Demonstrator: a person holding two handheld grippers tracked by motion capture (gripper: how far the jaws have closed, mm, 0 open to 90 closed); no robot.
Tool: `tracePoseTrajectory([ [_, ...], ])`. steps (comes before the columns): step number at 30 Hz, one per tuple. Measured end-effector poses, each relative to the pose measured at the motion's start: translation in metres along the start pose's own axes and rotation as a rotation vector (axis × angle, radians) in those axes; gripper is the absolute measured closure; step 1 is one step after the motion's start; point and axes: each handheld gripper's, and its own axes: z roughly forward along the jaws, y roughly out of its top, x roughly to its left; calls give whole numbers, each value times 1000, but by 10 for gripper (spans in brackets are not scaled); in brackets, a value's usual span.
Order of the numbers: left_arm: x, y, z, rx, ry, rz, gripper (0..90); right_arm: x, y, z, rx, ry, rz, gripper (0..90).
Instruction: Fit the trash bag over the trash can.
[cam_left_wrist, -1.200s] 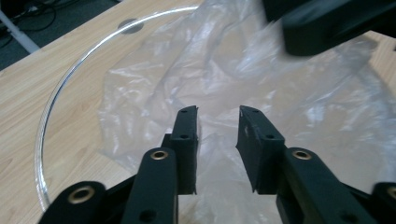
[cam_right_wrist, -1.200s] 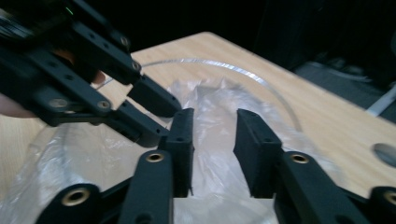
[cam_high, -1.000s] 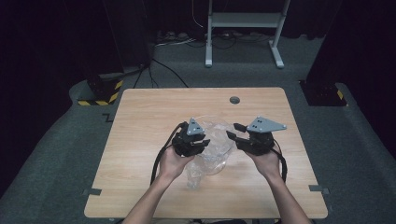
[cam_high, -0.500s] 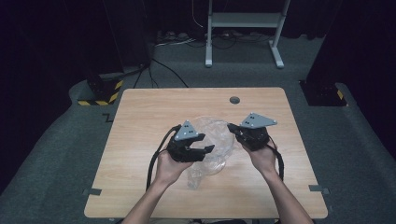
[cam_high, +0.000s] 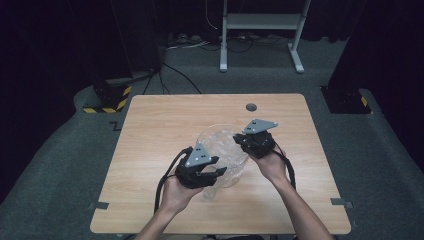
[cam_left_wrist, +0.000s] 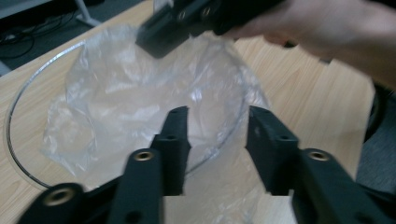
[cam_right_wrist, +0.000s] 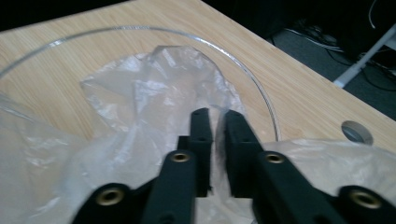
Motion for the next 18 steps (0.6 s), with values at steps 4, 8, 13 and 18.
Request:
tracePoseTrajectory([
  [4, 2, -1, 5, 24, -13, -3, 726, -2, -4, -9, -40, 6, 29, 652],
  [8, 4, -2, 2, 11, -22, -7, 817, -3, -13, -30, -98, -2, 50, 596],
  [13, 8, -2, -2, -10, -29, -18, 894, -5, -23, -49, -134, 46, 59, 616],
  [18, 15, -2, -7, -21, -1, -24, 900, -5, -30, -46, -75, 76, 29, 767],
])
